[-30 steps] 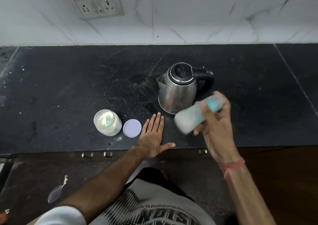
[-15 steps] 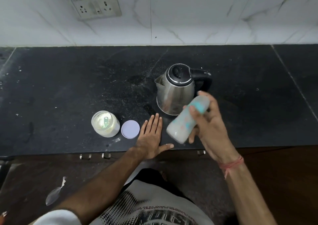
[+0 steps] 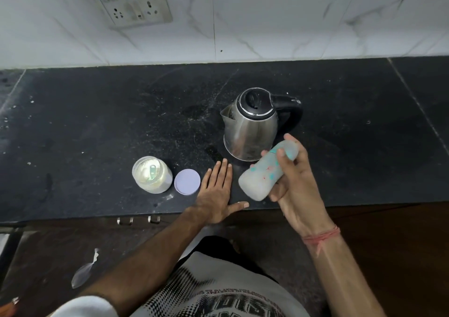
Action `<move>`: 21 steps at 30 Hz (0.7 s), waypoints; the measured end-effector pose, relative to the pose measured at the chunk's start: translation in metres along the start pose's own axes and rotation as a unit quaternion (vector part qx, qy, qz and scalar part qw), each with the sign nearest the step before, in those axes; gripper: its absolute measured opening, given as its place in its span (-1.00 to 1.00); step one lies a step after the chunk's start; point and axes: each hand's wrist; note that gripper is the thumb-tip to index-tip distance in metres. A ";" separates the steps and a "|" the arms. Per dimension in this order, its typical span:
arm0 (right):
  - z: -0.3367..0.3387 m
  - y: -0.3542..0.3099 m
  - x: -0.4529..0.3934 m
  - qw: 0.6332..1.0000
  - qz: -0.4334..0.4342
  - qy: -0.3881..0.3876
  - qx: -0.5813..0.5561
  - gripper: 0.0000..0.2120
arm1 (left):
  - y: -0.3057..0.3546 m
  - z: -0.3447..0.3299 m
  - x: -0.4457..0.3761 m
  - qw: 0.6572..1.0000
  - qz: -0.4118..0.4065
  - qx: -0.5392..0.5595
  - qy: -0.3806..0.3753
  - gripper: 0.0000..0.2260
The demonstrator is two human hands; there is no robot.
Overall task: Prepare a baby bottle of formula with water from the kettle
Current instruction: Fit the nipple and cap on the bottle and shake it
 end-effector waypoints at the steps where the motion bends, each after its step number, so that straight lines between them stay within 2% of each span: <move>1: 0.000 0.002 -0.001 1.000 0.005 0.019 -0.009 -0.55 | -0.001 -0.001 -0.001 1.000 0.000 0.002 0.001 0.22; 3: -0.002 0.003 -0.003 0.998 0.012 0.055 -0.035 -0.56 | -0.001 -0.003 -0.002 1.000 0.003 0.006 0.008 0.26; 7: -0.013 0.006 0.003 1.000 -0.023 -0.009 0.010 -0.45 | -0.001 -0.001 0.000 0.999 -0.004 0.043 0.006 0.31; 9: -0.013 0.007 0.007 1.000 -0.008 -0.018 -0.022 -0.42 | -0.002 -0.001 -0.002 0.999 -0.006 0.039 0.008 0.30; 12: -0.015 0.005 0.013 0.996 -0.012 -0.087 0.013 -0.28 | -0.007 -0.017 -0.006 0.997 -0.015 0.035 0.064 0.10; 14: -0.017 0.007 0.020 0.987 0.000 -0.143 0.075 -0.19 | -0.010 -0.026 -0.008 0.992 -0.026 0.098 0.078 -0.03; 15: -0.017 0.006 0.019 0.988 0.021 -0.134 0.073 -0.18 | -0.009 -0.024 -0.008 0.992 -0.023 0.108 0.064 -0.02; 18: -0.012 -0.005 0.011 0.996 0.073 -0.033 0.027 -0.23 | -0.003 -0.008 -0.005 1.000 -0.006 0.018 0.012 0.19; 19: -0.010 -0.008 0.009 0.995 0.075 -0.042 0.042 -0.22 | -0.002 -0.007 -0.004 1.000 -0.007 0.015 0.005 0.24; 21: -0.007 -0.010 0.010 0.988 0.064 -0.111 0.087 -0.19 | -0.003 0.001 0.001 1.000 -0.014 0.019 0.001 0.31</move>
Point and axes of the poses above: each hand's wrist, its own x-axis away from the middle knuckle, its own z-axis out of the back of the hand, y = z × x, and after that the axes turned 5 degrees about z, right-handed
